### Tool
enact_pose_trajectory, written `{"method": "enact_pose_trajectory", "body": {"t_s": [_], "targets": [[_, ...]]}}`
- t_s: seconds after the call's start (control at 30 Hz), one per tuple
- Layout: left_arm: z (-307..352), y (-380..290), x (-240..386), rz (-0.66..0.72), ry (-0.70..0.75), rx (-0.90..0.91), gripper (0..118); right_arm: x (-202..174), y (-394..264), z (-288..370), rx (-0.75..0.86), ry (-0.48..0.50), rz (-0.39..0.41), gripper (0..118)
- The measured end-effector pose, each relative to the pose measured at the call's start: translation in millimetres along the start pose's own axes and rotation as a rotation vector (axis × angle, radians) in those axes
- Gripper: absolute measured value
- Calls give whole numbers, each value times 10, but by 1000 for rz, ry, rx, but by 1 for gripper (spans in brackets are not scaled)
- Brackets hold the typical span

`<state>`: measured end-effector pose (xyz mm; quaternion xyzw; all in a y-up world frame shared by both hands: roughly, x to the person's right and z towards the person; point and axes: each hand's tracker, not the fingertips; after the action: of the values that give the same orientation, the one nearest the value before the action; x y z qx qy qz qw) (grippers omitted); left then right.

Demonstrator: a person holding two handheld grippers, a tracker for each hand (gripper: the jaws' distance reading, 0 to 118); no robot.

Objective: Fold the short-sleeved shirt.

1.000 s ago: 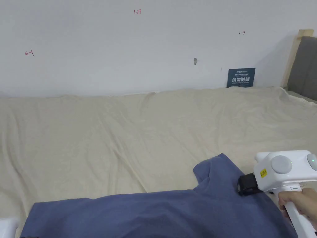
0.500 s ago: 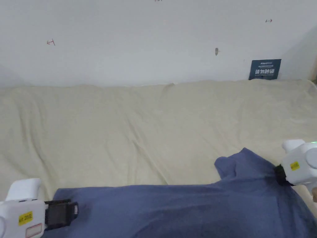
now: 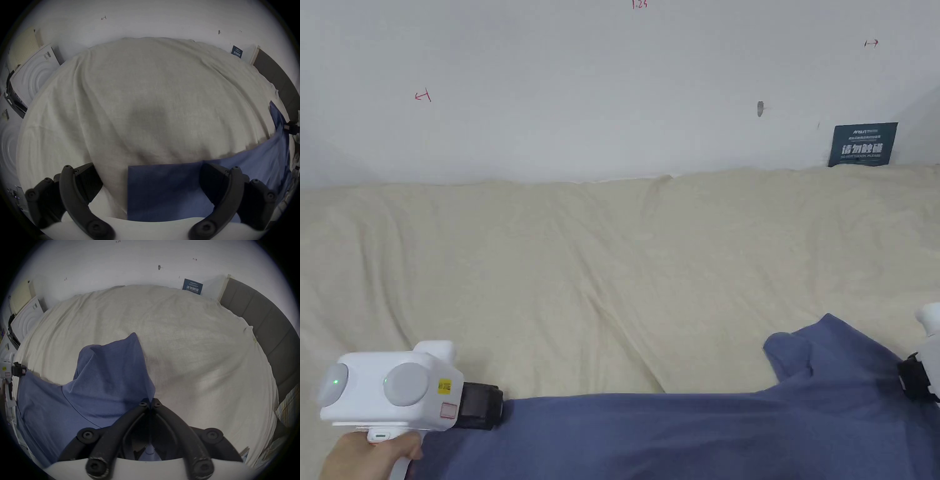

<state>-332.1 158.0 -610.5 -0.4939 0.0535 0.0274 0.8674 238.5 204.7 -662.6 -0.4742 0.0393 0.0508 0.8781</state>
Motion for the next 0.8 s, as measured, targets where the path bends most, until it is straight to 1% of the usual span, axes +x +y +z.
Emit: {"method": "enact_pose_trajectory", "body": {"t_s": [0.07,0.1,0.17,0.2,0.23,0.27,0.3,0.33,0.37,0.4,0.5,0.57,0.63,0.7,0.8], "targets": [[80,-15,-11,-9,-6,0,103,-3,5,5,1,1,2,0],[124,2,-9,-19,-11,-2,94,-11,6,33,2,-1,4,0],[177,70,-36,-32,3,-21,65,-45,14,129,28,-11,19,0],[234,94,-64,-34,-12,-21,41,-57,19,195,36,-2,26,0],[285,99,-67,-29,-3,-9,9,-55,19,276,56,34,30,0],[327,93,-81,-29,46,5,5,-61,24,358,66,38,21,0],[368,82,-113,-13,31,19,5,-74,33,435,76,39,16,0],[431,62,-169,30,5,33,5,-88,43,499,81,37,22,0],[491,41,-209,50,-53,31,5,-84,55,571,97,34,34,0],[556,16,-225,72,-73,42,5,-82,55,653,114,26,40,0],[811,-92,-186,20,-26,67,5,-41,38,891,138,49,33,0],[996,-160,-170,8,-28,85,5,-22,-8,1070,159,55,39,0],[1226,-258,-188,24,-43,127,5,-3,-101,1267,177,51,48,0],[1470,-405,-229,35,-53,163,5,36,-246,1486,192,57,57,0],[1825,-751,-294,-5,-52,185,5,93,-580,1807,206,72,80,0]]}}
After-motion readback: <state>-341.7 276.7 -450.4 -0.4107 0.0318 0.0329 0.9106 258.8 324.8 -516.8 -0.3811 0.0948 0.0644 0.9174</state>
